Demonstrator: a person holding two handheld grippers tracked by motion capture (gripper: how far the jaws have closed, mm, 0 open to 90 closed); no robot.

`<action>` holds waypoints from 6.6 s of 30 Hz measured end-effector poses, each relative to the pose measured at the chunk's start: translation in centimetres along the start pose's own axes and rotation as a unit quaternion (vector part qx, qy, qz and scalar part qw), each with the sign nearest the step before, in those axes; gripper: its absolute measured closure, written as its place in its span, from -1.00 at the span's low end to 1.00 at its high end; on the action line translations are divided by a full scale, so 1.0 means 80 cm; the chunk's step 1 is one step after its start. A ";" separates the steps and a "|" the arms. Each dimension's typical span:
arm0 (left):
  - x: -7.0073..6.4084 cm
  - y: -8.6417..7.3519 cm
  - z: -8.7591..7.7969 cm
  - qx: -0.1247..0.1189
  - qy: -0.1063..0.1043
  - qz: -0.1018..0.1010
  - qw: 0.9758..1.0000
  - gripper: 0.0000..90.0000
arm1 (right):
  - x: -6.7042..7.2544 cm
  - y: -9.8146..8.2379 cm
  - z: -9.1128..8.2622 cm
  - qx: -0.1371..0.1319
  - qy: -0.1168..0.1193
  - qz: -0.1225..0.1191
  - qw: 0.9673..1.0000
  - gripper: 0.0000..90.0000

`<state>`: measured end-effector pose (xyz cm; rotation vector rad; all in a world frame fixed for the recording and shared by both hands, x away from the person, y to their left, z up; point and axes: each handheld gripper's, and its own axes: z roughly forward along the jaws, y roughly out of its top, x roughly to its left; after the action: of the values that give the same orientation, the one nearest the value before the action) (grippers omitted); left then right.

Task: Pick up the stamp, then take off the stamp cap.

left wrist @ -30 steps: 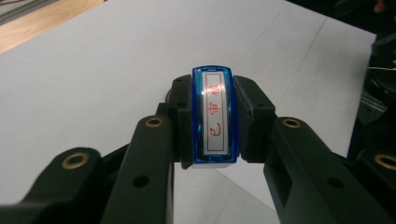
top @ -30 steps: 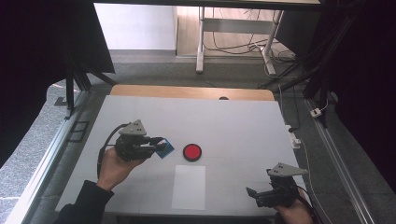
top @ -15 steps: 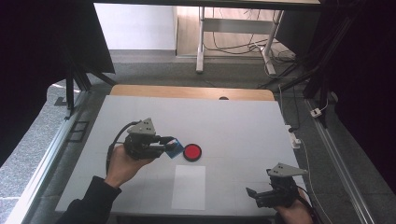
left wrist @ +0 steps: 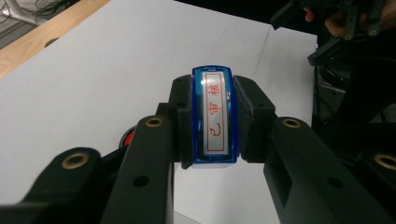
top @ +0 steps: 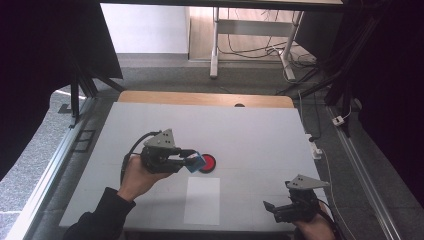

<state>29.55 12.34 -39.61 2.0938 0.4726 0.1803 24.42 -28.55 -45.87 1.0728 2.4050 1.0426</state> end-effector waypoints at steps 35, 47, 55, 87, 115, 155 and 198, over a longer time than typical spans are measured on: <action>0.005 -0.008 0.005 0.004 -0.053 -0.028 0.998 0.57 | 0.025 0.024 0.003 -0.058 0.060 -0.038 0.996 -1.00; 0.009 -0.013 0.007 0.008 -0.056 -0.035 0.998 0.57 | 0.041 0.040 0.022 -0.068 0.098 -0.058 0.991 -1.00; 0.012 -0.013 0.010 0.009 -0.061 -0.049 0.997 0.57 | 0.050 0.053 0.034 -0.070 0.133 -0.061 0.987 -1.00; 0.008 -0.010 0.009 0.005 -0.075 -0.032 0.997 0.57 | 0.091 0.106 0.094 -0.046 0.201 -0.111 0.972 -1.00; 0.001 -0.013 0.010 -0.023 -0.152 0.028 0.988 0.57 | 0.103 0.135 0.123 -0.035 0.315 -0.136 0.938 -0.10; 0.001 -0.014 0.008 -0.055 -0.199 0.061 0.976 0.58 | 0.099 0.141 0.113 -0.040 0.375 -0.153 0.913 0.54; 0.006 -0.017 -0.001 -0.015 -0.101 0.035 0.994 0.57 | 0.084 0.117 0.087 -0.060 0.238 -0.170 0.954 0.53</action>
<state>29.57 13.25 -40.71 2.0739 0.2734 0.0164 28.40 -15.87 -43.80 0.3647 2.7076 1.4196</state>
